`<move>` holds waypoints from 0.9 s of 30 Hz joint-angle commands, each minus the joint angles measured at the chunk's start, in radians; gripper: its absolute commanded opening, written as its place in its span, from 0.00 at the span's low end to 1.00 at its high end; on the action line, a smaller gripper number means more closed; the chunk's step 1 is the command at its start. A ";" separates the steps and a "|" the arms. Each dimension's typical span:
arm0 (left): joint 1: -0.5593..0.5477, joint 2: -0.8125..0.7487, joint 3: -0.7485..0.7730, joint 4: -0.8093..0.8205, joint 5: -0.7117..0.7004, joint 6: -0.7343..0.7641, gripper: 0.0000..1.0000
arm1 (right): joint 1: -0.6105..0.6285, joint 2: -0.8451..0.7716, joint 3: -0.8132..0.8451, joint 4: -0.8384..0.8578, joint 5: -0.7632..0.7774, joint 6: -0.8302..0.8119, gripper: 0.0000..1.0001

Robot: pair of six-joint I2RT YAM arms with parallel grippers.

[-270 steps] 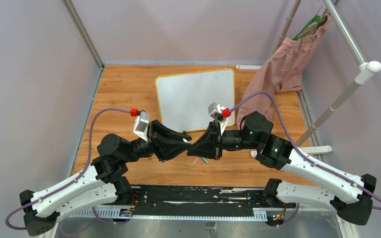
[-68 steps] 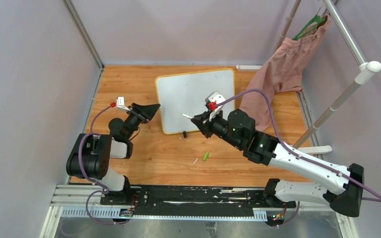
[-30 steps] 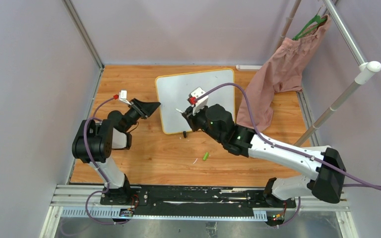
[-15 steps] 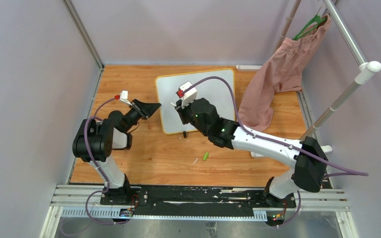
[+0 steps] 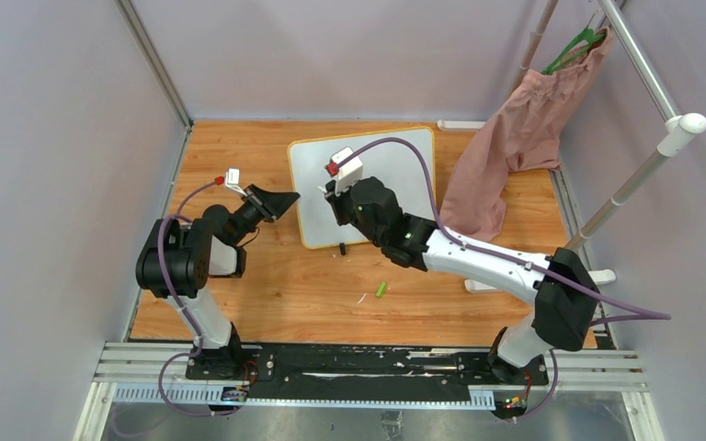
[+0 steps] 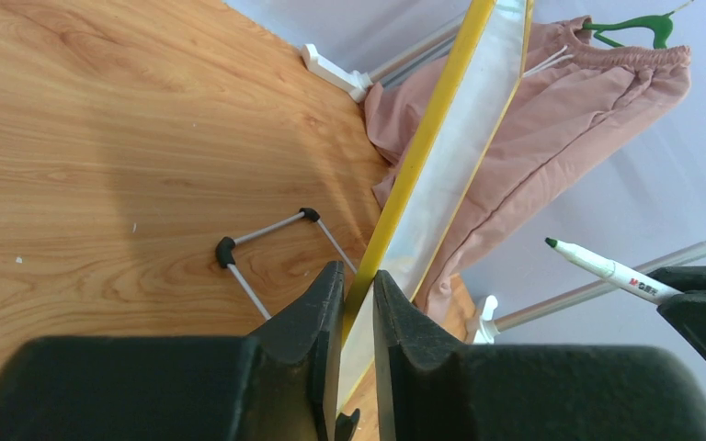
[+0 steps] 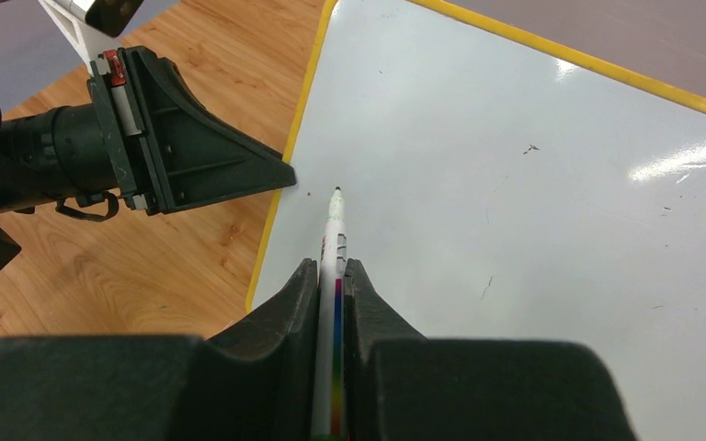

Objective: Write a sentence on the whiteboard

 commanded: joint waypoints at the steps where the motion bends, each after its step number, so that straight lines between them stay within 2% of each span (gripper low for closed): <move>1: -0.007 0.012 0.016 0.057 0.022 0.013 0.17 | -0.012 0.032 0.050 0.036 0.027 -0.034 0.00; 13: -0.006 0.004 0.009 0.057 0.021 0.017 0.00 | -0.022 0.106 0.090 0.093 0.072 -0.081 0.00; 27: -0.008 -0.011 0.004 0.058 0.025 0.024 0.00 | -0.027 0.137 0.091 0.178 0.075 -0.098 0.00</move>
